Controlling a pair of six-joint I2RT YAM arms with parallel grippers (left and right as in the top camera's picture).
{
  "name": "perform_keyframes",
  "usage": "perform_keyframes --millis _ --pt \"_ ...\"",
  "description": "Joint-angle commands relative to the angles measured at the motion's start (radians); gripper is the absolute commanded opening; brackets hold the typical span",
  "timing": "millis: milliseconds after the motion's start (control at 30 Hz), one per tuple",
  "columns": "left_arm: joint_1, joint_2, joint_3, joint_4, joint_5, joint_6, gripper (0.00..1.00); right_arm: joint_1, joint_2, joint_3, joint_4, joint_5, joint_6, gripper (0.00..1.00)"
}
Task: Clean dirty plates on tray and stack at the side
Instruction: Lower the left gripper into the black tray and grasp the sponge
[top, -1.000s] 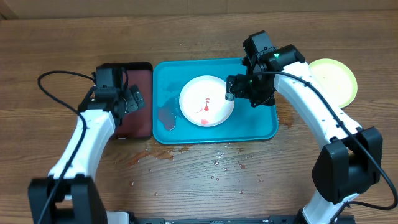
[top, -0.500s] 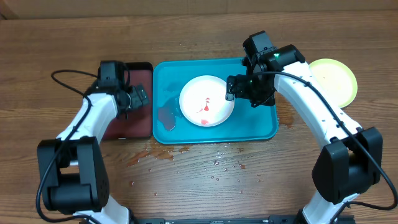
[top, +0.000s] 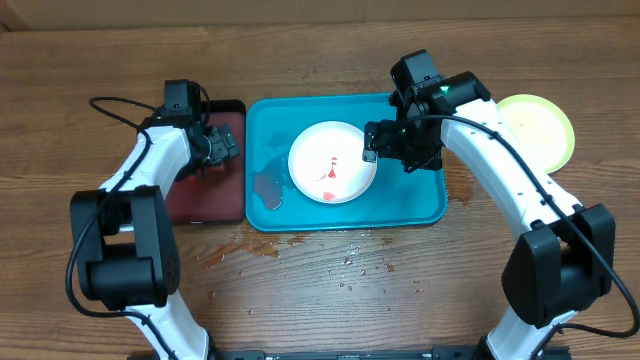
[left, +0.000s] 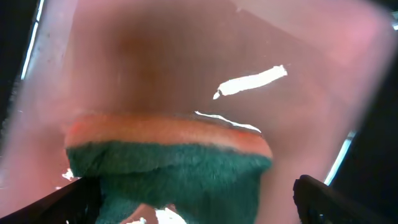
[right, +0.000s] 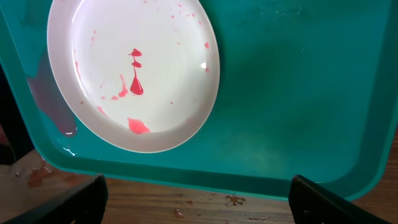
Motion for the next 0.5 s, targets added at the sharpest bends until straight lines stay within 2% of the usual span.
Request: perform_keyframes --millis 0,167,333,467 --pt "0.022 0.046 0.010 -0.006 -0.005 -0.011 0.95 -0.003 -0.016 0.018 0.005 0.010 -0.007 0.94" --pt "0.026 0.054 0.010 0.000 -0.005 -0.011 0.84 -0.003 -0.016 0.018 0.008 0.016 -0.007 0.94" --pt "0.029 0.054 0.010 0.003 -0.007 -0.011 0.70 -0.003 -0.016 0.018 0.011 0.016 -0.007 0.94" --pt "0.028 0.059 0.010 0.003 -0.013 -0.011 0.41 -0.003 -0.016 0.018 0.011 0.016 -0.007 0.94"
